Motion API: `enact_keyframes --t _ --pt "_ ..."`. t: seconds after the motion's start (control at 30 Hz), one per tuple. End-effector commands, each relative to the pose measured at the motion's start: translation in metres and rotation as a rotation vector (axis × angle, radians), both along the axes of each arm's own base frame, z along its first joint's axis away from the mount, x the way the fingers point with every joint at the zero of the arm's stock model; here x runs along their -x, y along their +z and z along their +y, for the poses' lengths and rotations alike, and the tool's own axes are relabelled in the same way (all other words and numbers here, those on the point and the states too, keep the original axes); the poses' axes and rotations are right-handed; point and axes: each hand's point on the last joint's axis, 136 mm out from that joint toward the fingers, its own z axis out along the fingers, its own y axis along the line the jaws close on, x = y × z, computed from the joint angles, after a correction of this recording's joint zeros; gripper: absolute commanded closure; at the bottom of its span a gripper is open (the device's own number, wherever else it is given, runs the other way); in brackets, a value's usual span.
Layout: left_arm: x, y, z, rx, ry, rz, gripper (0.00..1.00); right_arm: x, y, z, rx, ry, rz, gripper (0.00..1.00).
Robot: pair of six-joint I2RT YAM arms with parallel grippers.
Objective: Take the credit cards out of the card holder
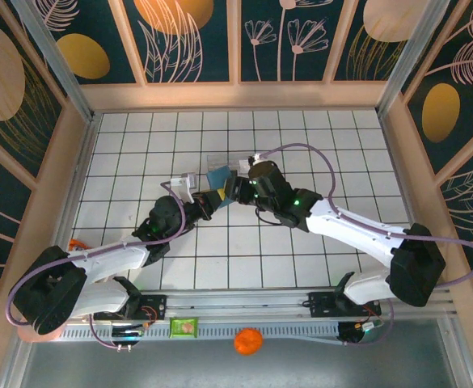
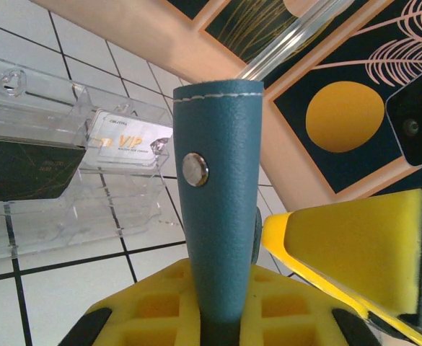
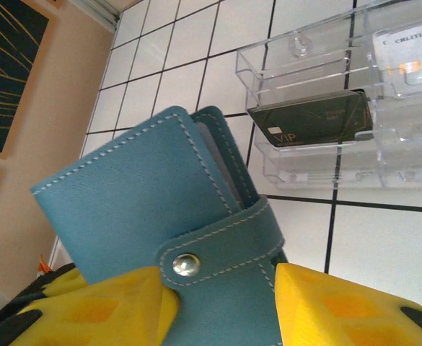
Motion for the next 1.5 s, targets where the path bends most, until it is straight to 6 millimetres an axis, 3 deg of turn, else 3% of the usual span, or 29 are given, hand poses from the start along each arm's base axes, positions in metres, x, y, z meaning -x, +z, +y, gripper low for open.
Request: enact_keyframes --t 0.0,0.13,0.43,0.67,0.9,1.2,1.47 --pt "-0.004 0.02 -0.004 0.016 0.004 -0.06 1.0 -0.004 0.02 0.009 -0.024 -0.004 -0.049 0.55" --pt "-0.003 0.021 -0.005 0.021 -0.001 -0.066 1.0 -0.006 0.019 0.013 -0.008 -0.006 -0.058 0.55" --pt "0.0 0.028 -0.003 0.033 0.001 -0.09 1.0 -0.009 -0.003 0.017 0.062 -0.008 -0.015 0.6" --pt "0.0 0.033 -0.002 0.042 0.009 -0.1 1.0 -0.013 -0.021 0.011 0.13 -0.035 0.001 0.79" --pt "0.0 0.03 -0.003 0.038 0.006 -0.09 1.0 -0.017 -0.023 0.002 0.172 -0.06 -0.027 1.0" --pt "0.001 0.023 -0.005 0.033 -0.005 -0.067 1.0 -0.019 -0.027 -0.017 0.189 -0.075 -0.046 1.0" --pt "0.003 0.017 -0.001 0.022 0.005 -0.051 1.0 -0.015 -0.039 -0.046 0.222 -0.113 -0.033 1.0"
